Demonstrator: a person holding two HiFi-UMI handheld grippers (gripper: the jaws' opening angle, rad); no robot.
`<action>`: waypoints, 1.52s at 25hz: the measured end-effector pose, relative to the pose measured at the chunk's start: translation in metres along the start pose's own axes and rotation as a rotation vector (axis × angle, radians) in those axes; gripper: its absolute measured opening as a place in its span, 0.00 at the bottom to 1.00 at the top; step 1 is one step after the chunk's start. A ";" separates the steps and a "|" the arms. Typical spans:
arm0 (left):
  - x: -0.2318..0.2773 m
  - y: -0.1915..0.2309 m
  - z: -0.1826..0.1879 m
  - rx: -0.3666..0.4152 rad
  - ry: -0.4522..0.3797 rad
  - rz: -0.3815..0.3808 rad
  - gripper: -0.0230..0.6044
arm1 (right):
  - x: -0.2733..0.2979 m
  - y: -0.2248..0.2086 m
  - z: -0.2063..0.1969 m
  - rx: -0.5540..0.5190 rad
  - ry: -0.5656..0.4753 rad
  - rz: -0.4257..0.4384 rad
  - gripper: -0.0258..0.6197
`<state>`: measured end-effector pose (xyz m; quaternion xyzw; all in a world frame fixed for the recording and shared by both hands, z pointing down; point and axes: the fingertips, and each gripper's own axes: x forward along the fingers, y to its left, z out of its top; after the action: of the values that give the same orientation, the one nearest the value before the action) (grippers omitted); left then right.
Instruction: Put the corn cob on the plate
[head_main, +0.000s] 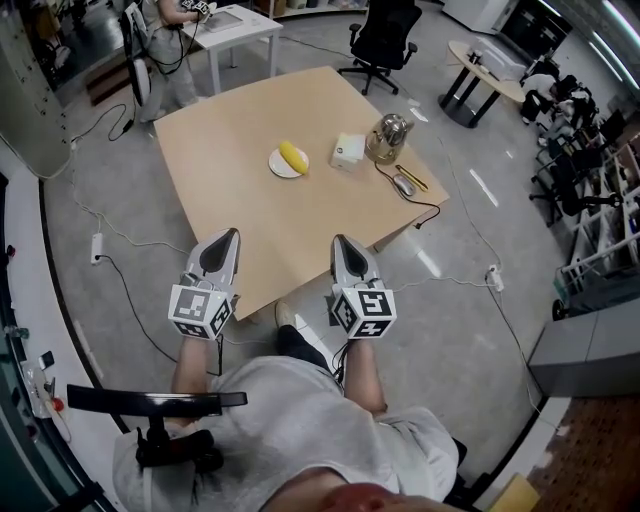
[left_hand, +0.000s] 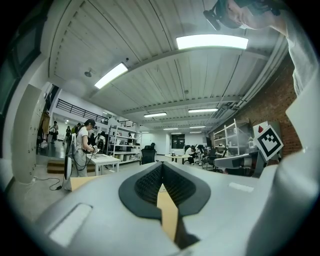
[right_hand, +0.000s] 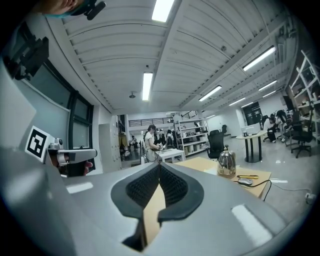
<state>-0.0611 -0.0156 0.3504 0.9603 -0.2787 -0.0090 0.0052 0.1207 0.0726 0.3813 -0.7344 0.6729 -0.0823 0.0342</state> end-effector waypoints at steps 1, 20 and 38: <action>0.000 0.000 0.000 0.001 0.000 -0.001 0.07 | -0.001 0.000 0.000 0.000 0.000 -0.001 0.05; 0.001 -0.012 -0.002 0.001 0.000 -0.038 0.07 | -0.014 -0.003 -0.003 -0.013 0.005 -0.025 0.05; -0.006 -0.004 0.001 -0.002 -0.005 -0.030 0.07 | -0.011 0.006 -0.004 -0.007 0.013 -0.019 0.05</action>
<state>-0.0643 -0.0088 0.3494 0.9644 -0.2642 -0.0119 0.0054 0.1132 0.0831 0.3830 -0.7403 0.6664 -0.0848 0.0264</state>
